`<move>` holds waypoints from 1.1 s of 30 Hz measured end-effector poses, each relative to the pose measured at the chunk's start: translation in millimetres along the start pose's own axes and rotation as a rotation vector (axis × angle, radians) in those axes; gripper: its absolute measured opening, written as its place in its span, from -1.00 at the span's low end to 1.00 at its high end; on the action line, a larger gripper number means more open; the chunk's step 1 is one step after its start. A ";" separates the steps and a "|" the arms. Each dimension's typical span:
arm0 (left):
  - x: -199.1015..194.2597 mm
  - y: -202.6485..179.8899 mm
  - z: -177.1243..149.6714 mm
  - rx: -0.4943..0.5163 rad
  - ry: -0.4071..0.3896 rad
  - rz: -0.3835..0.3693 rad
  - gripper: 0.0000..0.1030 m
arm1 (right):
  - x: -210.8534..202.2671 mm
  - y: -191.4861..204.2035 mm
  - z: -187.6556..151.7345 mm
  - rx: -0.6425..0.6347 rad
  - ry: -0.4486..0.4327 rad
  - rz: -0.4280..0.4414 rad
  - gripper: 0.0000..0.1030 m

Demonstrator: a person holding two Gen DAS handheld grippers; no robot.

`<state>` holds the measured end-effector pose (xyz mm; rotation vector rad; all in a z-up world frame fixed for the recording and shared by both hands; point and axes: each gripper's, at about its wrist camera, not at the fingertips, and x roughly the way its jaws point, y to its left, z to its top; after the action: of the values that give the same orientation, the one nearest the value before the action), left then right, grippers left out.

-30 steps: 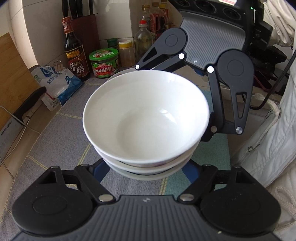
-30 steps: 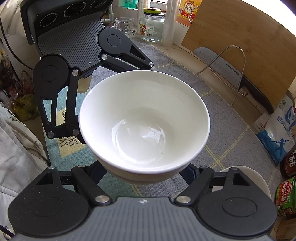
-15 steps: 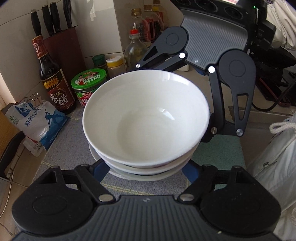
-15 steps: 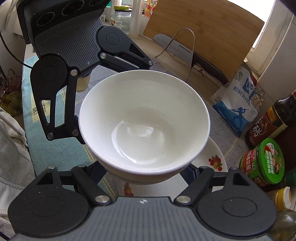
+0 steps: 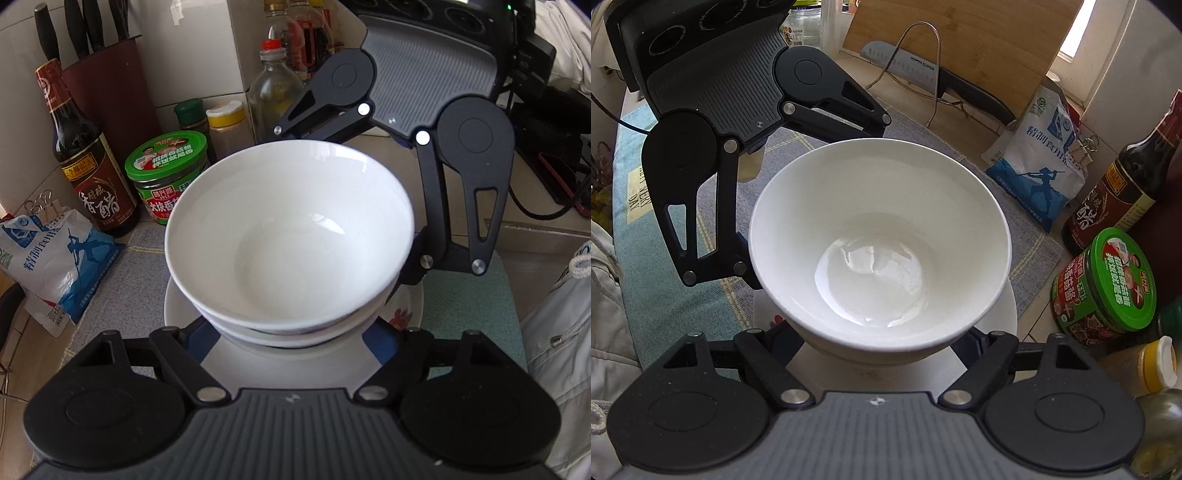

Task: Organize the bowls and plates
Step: 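Carry the bowl stack with both grippers over the white plate stack, then lower the bowl stack onto the plates and open both grippers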

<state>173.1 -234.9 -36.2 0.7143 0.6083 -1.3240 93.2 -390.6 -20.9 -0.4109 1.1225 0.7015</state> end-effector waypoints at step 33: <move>-62.3 -22.7 -37.4 -0.165 -0.254 0.179 0.99 | -26.4 33.5 6.2 0.348 -0.012 -0.243 1.00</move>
<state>141.3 -168.7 -16.2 0.4460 0.4318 -1.1612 67.4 -370.5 7.2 -0.2387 1.1346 0.2871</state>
